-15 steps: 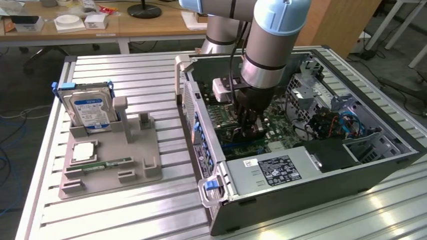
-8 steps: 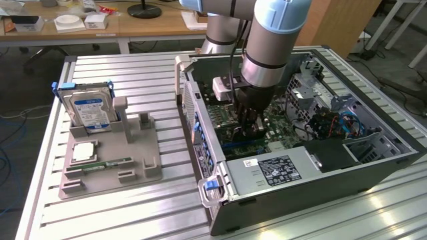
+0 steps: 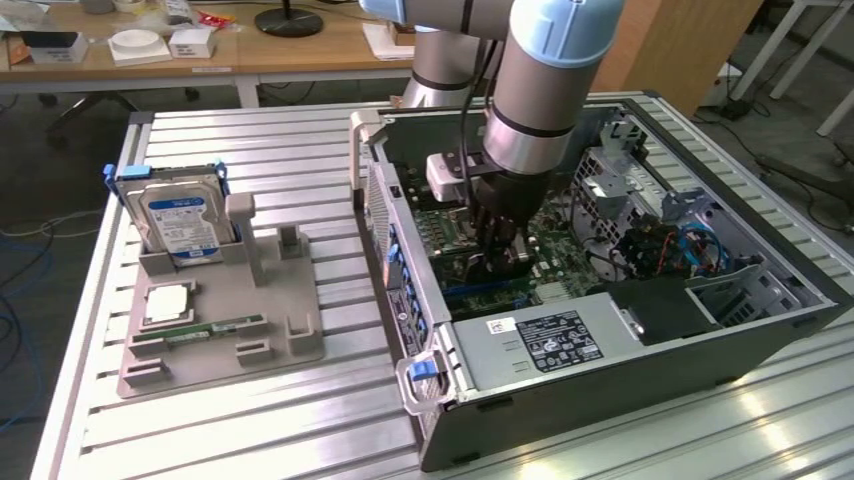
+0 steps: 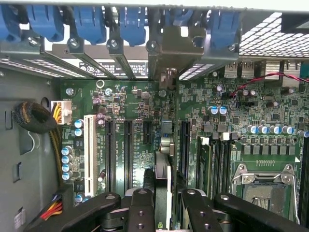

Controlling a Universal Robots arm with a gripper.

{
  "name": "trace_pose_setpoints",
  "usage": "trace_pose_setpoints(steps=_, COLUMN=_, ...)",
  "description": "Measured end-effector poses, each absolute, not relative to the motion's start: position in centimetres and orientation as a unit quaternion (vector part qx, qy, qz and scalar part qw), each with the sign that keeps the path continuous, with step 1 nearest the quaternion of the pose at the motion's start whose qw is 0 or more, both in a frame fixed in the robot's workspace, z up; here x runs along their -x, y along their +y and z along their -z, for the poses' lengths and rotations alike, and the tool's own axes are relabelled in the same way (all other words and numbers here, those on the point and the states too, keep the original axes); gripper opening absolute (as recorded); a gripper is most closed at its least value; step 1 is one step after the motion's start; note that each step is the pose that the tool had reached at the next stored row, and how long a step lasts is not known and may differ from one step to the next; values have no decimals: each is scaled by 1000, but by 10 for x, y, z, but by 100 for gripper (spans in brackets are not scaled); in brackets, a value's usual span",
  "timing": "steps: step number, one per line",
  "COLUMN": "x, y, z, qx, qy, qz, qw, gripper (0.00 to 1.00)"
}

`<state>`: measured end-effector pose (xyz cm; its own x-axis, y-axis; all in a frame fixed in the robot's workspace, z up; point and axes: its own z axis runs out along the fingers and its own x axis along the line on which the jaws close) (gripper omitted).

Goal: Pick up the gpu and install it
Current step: 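Insert the gpu into the slot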

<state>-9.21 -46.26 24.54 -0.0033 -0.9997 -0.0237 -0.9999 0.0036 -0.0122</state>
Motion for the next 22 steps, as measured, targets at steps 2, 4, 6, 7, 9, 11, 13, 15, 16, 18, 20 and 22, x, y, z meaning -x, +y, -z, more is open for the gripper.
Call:
trace_pose_setpoints(steps=2, x=92, y=-463, z=-245, qx=706, qy=708, qz=-4, qw=13, gripper=27)
trace_pose_setpoints(steps=4, x=91, y=-463, z=-245, qx=706, qy=708, qz=-4, qw=13, gripper=27)
trace_pose_setpoints(steps=6, x=90, y=-463, z=-245, qx=706, qy=708, qz=-4, qw=13, gripper=27)
trace_pose_setpoints(steps=7, x=89, y=-463, z=-245, qx=706, qy=708, qz=-4, qw=13, gripper=27)
trace_pose_setpoints(steps=9, x=89, y=-463, z=-245, qx=706, qy=708, qz=-4, qw=13, gripper=27)
trace_pose_setpoints(steps=11, x=90, y=-463, z=-245, qx=706, qy=708, qz=-4, qw=13, gripper=27)
trace_pose_setpoints(steps=13, x=90, y=-463, z=-245, qx=705, qy=709, qz=-4, qw=13, gripper=27)
trace_pose_setpoints(steps=15, x=91, y=-463, z=-245, qx=705, qy=709, qz=-4, qw=13, gripper=27)
trace_pose_setpoints(steps=16, x=91, y=-463, z=-245, qx=705, qy=709, qz=-4, qw=13, gripper=27)
trace_pose_setpoints(steps=18, x=91, y=-463, z=-245, qx=705, qy=709, qz=-4, qw=13, gripper=27)
trace_pose_setpoints(steps=20, x=91, y=-463, z=-244, qx=705, qy=709, qz=-4, qw=13, gripper=27)
trace_pose_setpoints(steps=22, x=91, y=-463, z=-244, qx=705, qy=709, qz=-4, qw=13, gripper=27)
